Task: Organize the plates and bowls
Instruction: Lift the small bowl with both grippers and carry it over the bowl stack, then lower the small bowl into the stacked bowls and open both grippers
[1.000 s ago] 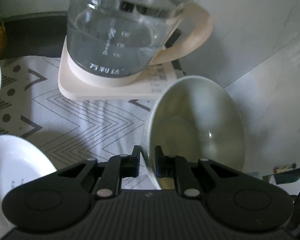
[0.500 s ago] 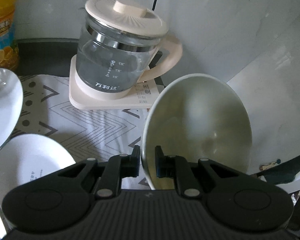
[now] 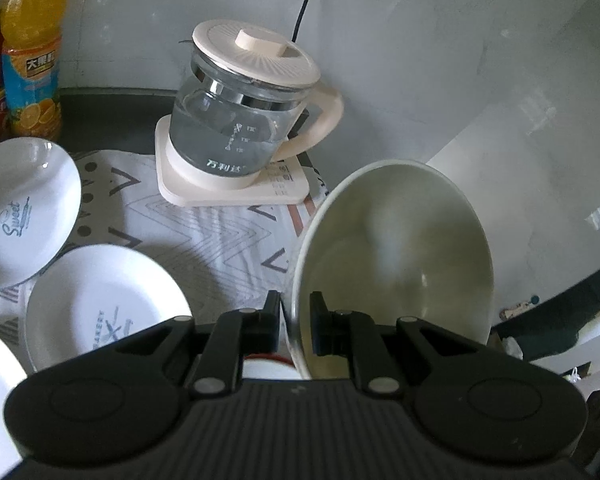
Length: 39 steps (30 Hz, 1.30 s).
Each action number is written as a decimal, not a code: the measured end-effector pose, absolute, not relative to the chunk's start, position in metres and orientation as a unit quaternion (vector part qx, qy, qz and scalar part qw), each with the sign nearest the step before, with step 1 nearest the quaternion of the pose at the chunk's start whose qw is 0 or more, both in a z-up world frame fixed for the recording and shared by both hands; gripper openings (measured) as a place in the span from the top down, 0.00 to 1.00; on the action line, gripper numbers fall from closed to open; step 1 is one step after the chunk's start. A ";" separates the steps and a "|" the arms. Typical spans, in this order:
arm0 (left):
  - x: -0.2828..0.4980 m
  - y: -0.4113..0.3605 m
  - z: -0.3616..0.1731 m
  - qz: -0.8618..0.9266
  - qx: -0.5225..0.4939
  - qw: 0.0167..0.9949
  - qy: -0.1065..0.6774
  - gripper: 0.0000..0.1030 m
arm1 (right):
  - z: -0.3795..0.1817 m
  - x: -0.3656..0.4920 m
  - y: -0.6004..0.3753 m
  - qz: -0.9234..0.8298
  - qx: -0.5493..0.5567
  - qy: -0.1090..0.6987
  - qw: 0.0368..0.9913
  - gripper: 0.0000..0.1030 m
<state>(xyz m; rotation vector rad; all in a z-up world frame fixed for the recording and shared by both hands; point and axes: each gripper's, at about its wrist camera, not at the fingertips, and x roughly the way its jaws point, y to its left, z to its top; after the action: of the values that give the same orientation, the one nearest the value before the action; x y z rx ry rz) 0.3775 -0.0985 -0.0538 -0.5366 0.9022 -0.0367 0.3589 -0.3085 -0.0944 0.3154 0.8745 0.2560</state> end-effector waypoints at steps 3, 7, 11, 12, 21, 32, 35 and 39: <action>0.365 -0.099 -0.053 -0.023 -0.255 0.865 0.432 0.88 | -0.093 0.344 -0.308 0.118 0.151 0.419 0.888 0.81; 0.350 -0.100 -0.055 -0.026 -0.255 0.862 0.436 0.88 | -0.091 0.326 -0.308 0.112 0.149 0.416 0.890 0.81; 0.338 -0.102 -0.056 -0.030 -0.256 0.860 0.440 0.88 | -0.092 0.311 -0.309 0.106 0.149 0.419 0.889 0.81; 0.335 -0.103 -0.056 -0.031 -0.257 0.860 0.441 0.88 | -0.093 0.307 -0.309 0.105 0.149 0.420 0.889 0.81; 0.312 -0.098 -0.069 -0.028 -0.260 0.853 0.452 0.88 | -0.102 0.282 -0.303 0.100 0.133 0.429 0.888 0.81; 0.298 -0.095 -0.095 -0.024 -0.273 0.836 0.476 0.87 | -0.121 0.269 -0.297 0.089 0.119 0.451 0.880 0.80; 0.298 -0.095 -0.102 -0.017 -0.276 0.832 0.481 0.87 | -0.126 0.269 -0.295 0.088 0.114 0.458 0.877 0.77; 0.302 -0.093 -0.110 -0.010 -0.282 0.826 0.488 0.87 | -0.133 0.273 -0.293 0.088 0.108 0.466 0.874 0.76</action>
<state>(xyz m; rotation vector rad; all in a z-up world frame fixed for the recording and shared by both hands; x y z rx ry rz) 0.3023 -0.0929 -0.1098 -0.6000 1.0369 -0.0215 0.2730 -0.2934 -0.1326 0.2251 0.9740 0.1829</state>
